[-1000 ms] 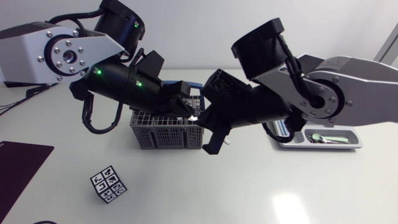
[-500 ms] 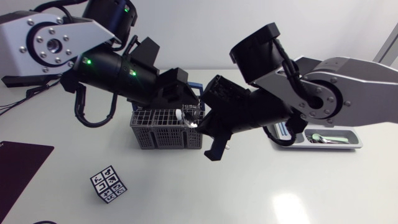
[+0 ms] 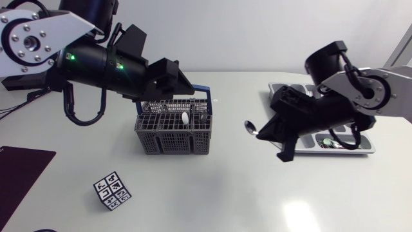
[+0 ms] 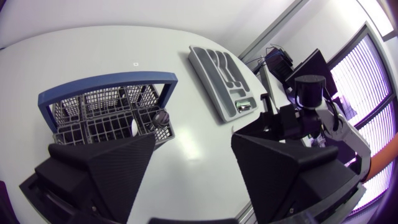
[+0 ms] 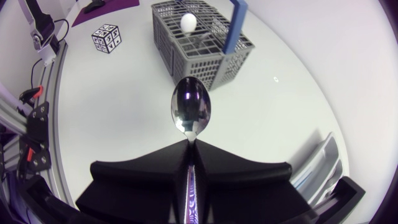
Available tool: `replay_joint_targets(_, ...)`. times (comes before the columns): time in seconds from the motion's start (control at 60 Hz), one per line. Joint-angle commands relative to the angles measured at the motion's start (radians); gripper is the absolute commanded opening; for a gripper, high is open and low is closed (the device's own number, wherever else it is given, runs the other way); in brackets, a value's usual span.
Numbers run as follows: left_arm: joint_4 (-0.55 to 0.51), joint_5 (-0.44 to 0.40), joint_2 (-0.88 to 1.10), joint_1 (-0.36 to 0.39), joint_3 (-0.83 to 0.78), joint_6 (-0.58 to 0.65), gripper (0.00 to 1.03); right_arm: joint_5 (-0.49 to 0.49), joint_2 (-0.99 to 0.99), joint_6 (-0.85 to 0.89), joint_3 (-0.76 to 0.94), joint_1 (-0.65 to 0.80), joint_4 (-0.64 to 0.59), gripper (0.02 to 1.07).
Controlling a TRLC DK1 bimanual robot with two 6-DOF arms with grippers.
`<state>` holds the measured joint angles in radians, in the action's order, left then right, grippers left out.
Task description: Transfer all utensils from the basket to the drawer tray.
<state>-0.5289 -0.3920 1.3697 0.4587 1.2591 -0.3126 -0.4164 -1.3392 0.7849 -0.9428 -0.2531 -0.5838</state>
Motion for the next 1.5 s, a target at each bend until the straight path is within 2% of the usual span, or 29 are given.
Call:
replay_joint_targets(0.0, 0.006, 0.012, 0.022, -0.014, -0.029, 0.040, 0.86, -0.028, 0.005, 0.169, 0.019, 0.107, -0.040, 0.07)
replay_joint_targets(0.267, 0.037, 0.082, 0.034, -0.006, -0.076, 0.079, 0.86, -0.038, -0.127, 0.551, -0.044, 0.439, -0.111, 0.07)
replay_joint_targets(0.467, 0.072, 0.114, 0.043, 0.003, -0.110, 0.098, 0.86, -0.021, -0.293, 0.751, -0.133, 0.604, -0.110, 0.07)
replay_joint_targets(0.617, 0.084, 0.125, 0.051, 0.008, -0.122, 0.098, 0.86, 0.051, -0.388, 0.864, -0.172, 0.666, -0.074, 0.07)
replay_joint_targets(0.767, 0.087, 0.145, 0.052, 0.018, -0.127, 0.101, 0.86, 0.123, -0.465, 0.936, -0.183, 0.709, 0.021, 0.07)
replay_joint_targets(1.017, 0.087, 0.147, 0.063, 0.029, -0.133, 0.101, 0.86, 0.208, -0.540, 0.968, -0.195, 0.721, 0.124, 0.08)
replay_joint_targets(1.1, 0.087, 0.150, 0.066, 0.034, -0.135, 0.099, 0.86, 0.209, -0.532, 0.972, -0.186, 0.715, 0.142, 0.08)
replay_joint_targets(1.167, 0.087, 0.151, 0.072, 0.035, -0.135, 0.099, 0.86, 0.211, -0.512, 0.970, -0.159, 0.713, 0.199, 0.21)
replay_joint_targets(1.233, 0.087, 0.153, 0.077, 0.038, -0.135, 0.099, 0.86, 0.211, -0.489, 0.964, -0.129, 0.713, 0.263, 0.44)
replay_joint_targets(1.283, 0.087, 0.157, 0.081, 0.038, -0.133, 0.099, 0.86, 0.214, -0.474, 0.959, -0.122, 0.712, 0.276, 0.54)
replay_joint_targets(1.483, 0.087, 0.166, 0.101, 0.049, -0.122, 0.095, 0.86, 0.200, -0.377, 0.852, -0.122, 0.707, 0.266, 0.75)
